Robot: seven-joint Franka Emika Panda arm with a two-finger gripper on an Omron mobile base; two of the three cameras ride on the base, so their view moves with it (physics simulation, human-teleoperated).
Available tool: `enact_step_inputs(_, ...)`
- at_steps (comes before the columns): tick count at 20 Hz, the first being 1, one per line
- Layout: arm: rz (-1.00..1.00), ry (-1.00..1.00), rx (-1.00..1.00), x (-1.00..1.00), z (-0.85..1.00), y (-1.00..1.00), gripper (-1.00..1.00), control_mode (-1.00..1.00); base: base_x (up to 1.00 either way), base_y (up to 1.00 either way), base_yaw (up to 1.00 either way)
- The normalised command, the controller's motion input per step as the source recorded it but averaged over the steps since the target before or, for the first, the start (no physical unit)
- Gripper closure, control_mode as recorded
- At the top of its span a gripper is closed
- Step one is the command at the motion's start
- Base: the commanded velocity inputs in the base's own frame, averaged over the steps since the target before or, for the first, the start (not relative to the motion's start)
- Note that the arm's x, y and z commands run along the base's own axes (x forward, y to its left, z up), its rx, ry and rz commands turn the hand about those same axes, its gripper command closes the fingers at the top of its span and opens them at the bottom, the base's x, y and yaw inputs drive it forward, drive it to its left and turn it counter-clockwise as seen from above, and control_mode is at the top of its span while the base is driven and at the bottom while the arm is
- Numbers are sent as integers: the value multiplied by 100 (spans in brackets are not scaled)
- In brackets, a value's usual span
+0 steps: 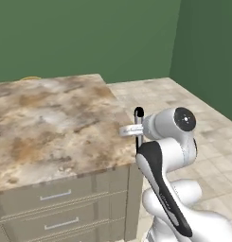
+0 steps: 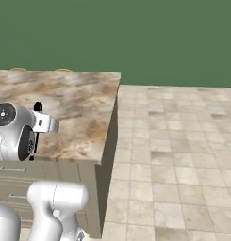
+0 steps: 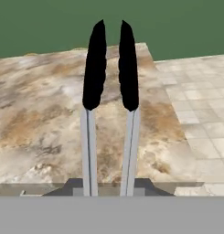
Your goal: Take the tongs from the drawer on the left and place them on the dining counter next to the tray containing the kebab skewer.
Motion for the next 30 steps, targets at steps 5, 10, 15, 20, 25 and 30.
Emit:
enact_step_inputs(5, 0, 0, 0, 0, 0, 0, 100, 100, 1, -100, -20)
enact_step_inputs(10, 0, 0, 0, 0, 0, 0, 100, 100, 45, -100, -21)
enact_step_inputs(15, 0, 0, 0, 0, 0, 0, 100, 100, 95, -79, -9)
enact_step_inputs(20, 0, 0, 0, 0, 0, 0, 100, 100, 100, 28, 1)
enact_step_inputs(25, 0, 0, 0, 0, 0, 0, 100, 100, 100, 52, 0)
enact_step_inputs(30, 0, 0, 0, 0, 0, 0, 100, 100, 100, 43, 1)
